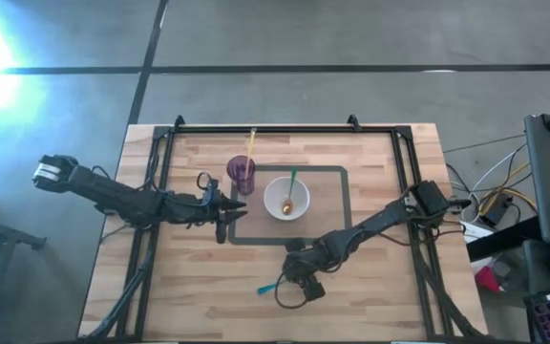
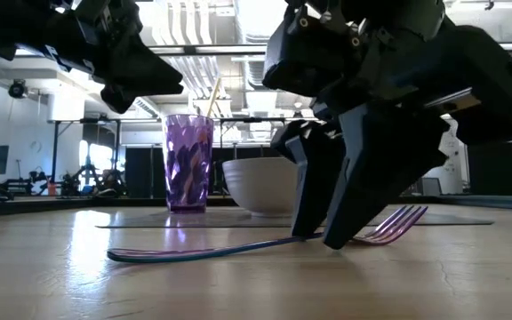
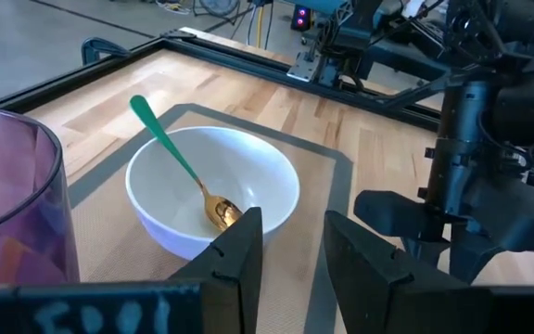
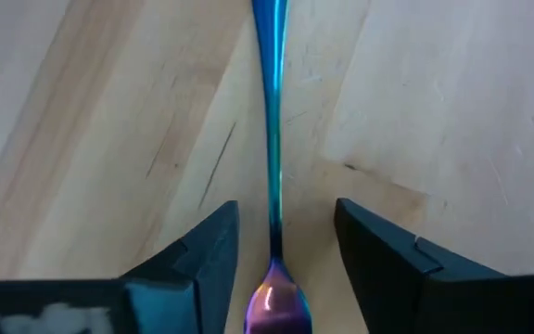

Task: Pick & Place Utensil
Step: Put the blue fork into the white bowl on the brown placemat

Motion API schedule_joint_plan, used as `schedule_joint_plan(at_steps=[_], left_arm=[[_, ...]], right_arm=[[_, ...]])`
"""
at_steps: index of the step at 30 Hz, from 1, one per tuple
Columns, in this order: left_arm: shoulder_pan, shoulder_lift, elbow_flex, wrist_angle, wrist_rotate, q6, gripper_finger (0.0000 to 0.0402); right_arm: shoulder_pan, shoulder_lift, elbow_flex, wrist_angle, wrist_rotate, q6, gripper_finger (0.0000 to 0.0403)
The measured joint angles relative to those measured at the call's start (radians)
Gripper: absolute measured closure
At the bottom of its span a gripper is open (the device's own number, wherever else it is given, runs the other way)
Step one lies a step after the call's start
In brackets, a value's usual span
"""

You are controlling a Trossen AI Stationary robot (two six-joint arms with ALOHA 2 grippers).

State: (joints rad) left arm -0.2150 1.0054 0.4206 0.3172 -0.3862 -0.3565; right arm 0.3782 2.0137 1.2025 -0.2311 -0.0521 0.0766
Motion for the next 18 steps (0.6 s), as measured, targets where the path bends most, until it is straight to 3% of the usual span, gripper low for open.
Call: schedule_joint_plan(at_steps=[15,18], left_arm=[[0.0,0.0,0.0,0.004,0.0,0.013,0.0291],[0.0,0.0,0.0,0.004,0.0,0.013,0.0291]], right_arm=[[-0.001,-0.001,-0.01,-0.009,0.007,0.026,0.0382],[-0.001,-0.002,-0.01,-0.01,0.006,0.014,0.039]])
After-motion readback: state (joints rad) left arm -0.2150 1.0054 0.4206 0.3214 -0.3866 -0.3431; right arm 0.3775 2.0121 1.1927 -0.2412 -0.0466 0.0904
